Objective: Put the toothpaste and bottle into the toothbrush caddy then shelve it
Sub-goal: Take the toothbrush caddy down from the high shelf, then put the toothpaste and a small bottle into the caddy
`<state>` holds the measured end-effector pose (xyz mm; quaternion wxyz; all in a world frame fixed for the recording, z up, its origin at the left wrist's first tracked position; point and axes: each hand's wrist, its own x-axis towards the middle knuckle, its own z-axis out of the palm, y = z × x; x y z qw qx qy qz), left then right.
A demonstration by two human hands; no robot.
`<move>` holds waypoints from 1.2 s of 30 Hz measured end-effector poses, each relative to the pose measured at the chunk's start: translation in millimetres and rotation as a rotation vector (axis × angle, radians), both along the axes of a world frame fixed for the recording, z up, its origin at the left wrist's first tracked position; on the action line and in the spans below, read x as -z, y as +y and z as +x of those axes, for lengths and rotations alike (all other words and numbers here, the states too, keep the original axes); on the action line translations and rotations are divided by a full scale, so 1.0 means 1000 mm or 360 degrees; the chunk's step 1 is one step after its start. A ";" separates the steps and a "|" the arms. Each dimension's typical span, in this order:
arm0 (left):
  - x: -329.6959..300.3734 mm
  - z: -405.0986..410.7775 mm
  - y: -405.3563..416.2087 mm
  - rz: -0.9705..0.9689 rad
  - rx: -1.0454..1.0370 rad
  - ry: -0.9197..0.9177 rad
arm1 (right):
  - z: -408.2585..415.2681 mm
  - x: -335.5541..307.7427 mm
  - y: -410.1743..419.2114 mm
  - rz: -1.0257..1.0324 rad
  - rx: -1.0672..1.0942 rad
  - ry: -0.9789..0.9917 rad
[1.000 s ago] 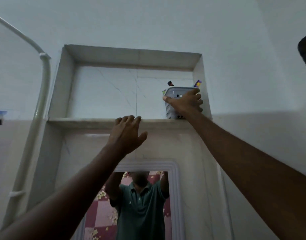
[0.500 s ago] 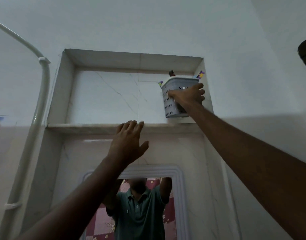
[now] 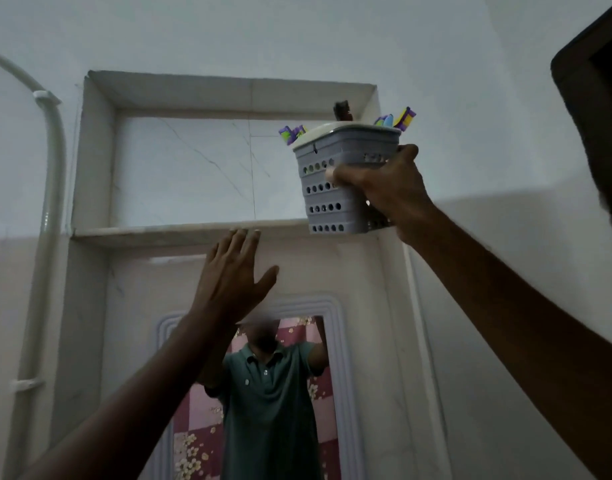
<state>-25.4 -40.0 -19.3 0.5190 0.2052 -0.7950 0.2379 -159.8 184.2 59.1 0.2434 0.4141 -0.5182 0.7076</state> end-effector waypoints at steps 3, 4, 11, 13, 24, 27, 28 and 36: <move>0.031 0.005 0.009 0.0046 0.0062 -0.0053 | -0.006 0.056 0.003 0.0044 0.0015 0.0004; 0.044 0.007 0.012 0.0071 0.0092 -0.0063 | -0.008 0.077 0.001 0.0049 0.0027 0.0023; 0.151 0.021 0.027 0.0252 0.0308 -0.0162 | -0.016 0.237 -0.026 0.0147 0.0037 0.0014; 0.188 0.025 0.025 0.0381 0.0338 -0.0209 | -0.014 0.286 -0.032 0.0205 0.0022 -0.0036; 0.401 0.048 0.018 0.1048 0.0175 -0.0513 | 0.015 0.555 -0.048 0.0683 0.0124 -0.0579; 0.453 0.056 0.015 0.1211 0.0099 -0.0643 | 0.025 0.610 -0.046 0.0775 0.0220 -0.0692; 0.469 0.059 0.014 0.1270 0.0069 -0.0685 | 0.027 0.626 -0.044 0.0805 0.0247 -0.0720; 0.583 0.088 0.015 0.1587 -0.0083 -0.0951 | 0.047 0.718 -0.029 0.1019 0.0305 -0.0888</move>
